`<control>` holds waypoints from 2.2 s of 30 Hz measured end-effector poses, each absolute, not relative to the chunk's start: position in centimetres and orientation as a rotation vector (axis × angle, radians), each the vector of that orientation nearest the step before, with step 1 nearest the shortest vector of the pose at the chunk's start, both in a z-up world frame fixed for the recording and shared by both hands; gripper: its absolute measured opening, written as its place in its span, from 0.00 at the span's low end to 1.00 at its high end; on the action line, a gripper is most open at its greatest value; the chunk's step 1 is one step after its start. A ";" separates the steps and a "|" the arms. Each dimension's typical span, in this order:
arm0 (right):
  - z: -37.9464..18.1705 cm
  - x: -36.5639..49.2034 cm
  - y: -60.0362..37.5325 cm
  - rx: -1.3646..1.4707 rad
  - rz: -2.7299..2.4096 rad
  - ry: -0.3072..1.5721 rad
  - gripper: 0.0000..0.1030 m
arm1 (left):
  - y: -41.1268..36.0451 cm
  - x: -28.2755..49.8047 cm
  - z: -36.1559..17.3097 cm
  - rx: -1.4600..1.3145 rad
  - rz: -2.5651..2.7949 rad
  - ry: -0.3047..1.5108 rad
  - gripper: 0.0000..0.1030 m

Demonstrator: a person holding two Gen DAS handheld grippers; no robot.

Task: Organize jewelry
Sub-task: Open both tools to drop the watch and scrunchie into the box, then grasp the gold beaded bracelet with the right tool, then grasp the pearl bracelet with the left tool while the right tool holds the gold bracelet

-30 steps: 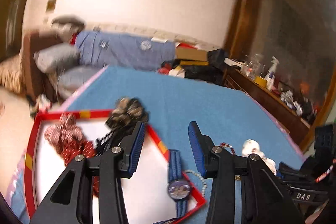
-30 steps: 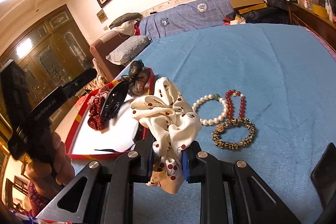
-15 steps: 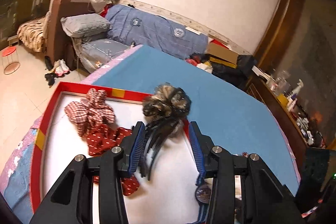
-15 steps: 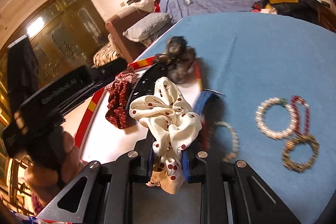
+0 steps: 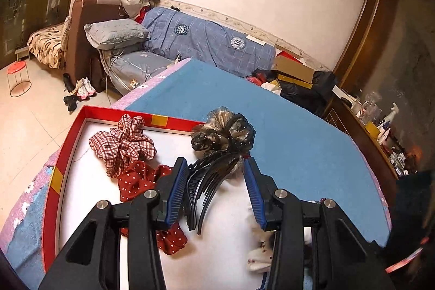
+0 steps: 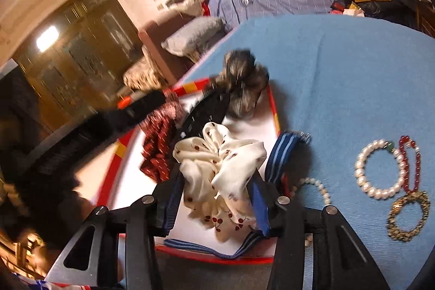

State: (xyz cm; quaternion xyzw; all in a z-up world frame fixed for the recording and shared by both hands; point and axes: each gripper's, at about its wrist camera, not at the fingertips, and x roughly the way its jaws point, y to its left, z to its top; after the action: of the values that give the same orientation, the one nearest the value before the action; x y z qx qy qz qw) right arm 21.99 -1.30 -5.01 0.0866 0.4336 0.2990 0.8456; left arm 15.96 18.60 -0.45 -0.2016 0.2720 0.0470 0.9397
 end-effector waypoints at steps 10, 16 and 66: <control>-1.6 21.2 -7.1 0.278 0.633 0.803 0.53 | 17.9 15.9 -0.3 -0.380 0.084 0.549 0.40; -2.5 20.5 -12.9 0.254 0.478 0.799 0.51 | 16.2 16.2 -0.2 -0.337 0.006 0.560 0.40; -1.4 19.0 -24.6 0.498 0.205 0.709 0.09 | -3.3 20.9 -6.1 -0.057 -0.213 0.821 0.09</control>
State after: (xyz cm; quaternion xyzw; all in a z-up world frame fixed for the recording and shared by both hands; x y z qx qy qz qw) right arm 19.02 -24.63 -1.39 0.2409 0.3430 0.0994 0.9025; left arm 20.89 -3.32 -6.13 -0.0276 0.3985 -0.1033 0.9109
